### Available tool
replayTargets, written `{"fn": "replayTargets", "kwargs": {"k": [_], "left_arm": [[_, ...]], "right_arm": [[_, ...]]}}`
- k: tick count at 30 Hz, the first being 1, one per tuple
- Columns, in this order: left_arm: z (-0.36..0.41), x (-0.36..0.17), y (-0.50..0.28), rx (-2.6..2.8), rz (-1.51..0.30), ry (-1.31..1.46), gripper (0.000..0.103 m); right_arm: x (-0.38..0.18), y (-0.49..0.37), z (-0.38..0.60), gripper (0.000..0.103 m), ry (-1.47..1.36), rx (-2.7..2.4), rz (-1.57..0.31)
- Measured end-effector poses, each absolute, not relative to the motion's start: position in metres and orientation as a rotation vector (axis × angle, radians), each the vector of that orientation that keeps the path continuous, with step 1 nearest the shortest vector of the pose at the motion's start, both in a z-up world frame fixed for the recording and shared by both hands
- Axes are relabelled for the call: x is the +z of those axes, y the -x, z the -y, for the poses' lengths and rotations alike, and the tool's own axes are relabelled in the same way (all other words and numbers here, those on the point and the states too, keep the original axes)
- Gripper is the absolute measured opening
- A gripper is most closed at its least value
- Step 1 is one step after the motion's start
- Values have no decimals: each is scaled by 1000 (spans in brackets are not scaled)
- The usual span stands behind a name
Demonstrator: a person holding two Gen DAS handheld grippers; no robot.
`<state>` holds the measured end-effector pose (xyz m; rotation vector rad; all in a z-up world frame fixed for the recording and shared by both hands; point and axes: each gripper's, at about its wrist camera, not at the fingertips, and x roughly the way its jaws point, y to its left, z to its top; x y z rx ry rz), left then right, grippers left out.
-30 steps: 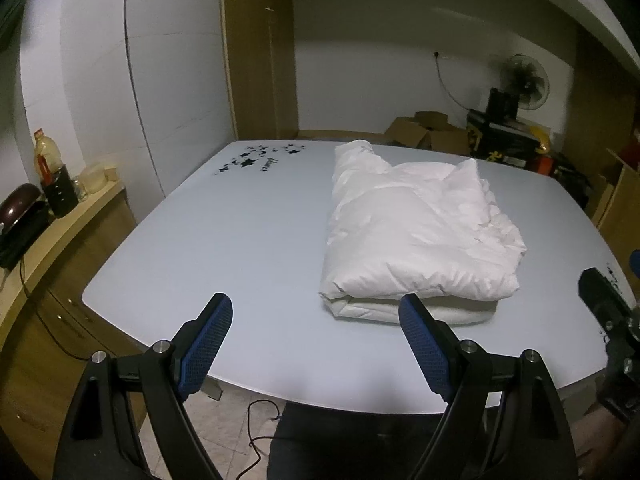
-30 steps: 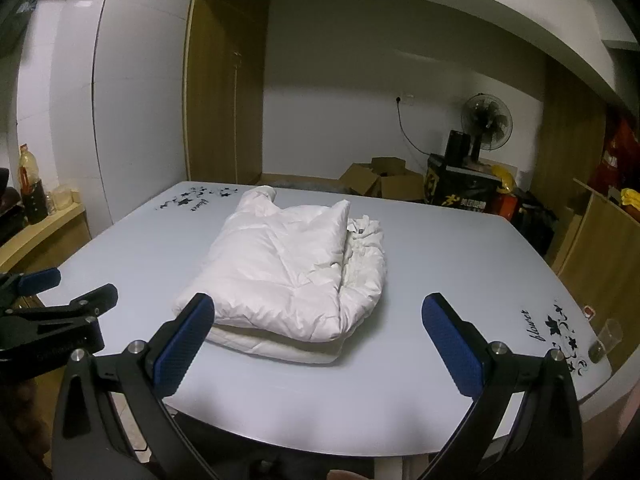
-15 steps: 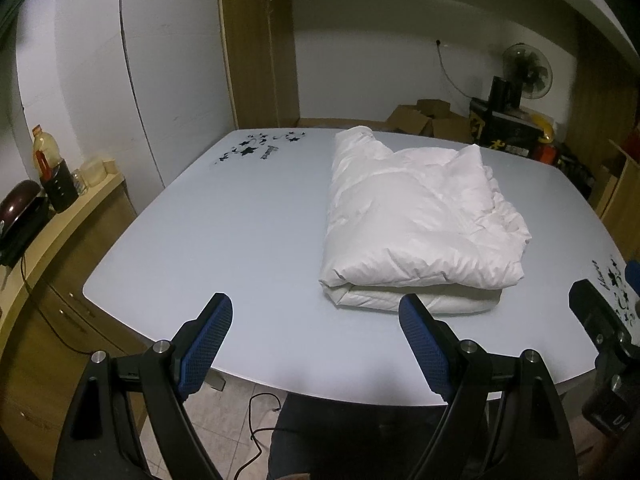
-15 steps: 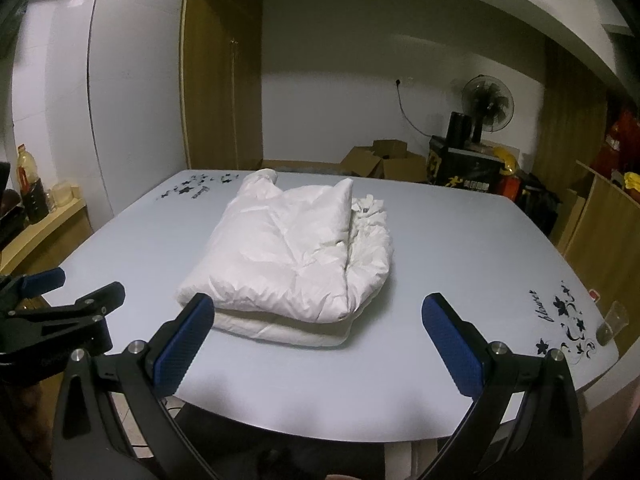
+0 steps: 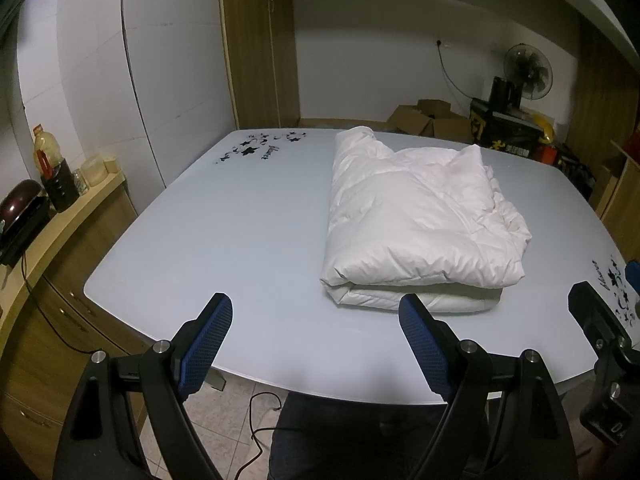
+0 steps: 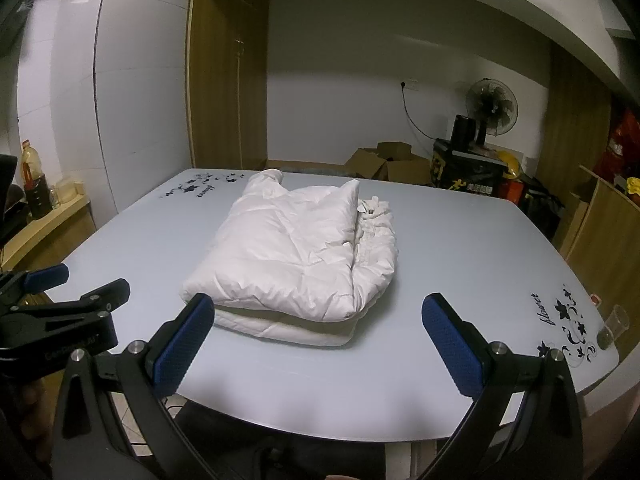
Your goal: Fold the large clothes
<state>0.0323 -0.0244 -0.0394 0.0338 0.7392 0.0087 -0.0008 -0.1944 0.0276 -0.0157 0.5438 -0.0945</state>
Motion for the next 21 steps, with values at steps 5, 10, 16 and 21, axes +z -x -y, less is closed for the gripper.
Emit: {"fn": "replayTargets", "kwargs": {"k": [5, 10, 16, 21], "left_arm": [[25, -39, -31, 11, -739, -30, 86], [23, -39, -32, 5, -741, -26, 86], [23, -39, -32, 3, -742, -26, 86], [22, -39, -32, -3, -743, -25, 86]], "right_arm": [[29, 1, 193, 103, 21, -94, -543], [29, 1, 194, 103, 20, -89, -544], [31, 3, 193, 103, 20, -85, -546], [33, 3, 191, 103, 32, -84, -540]]}}
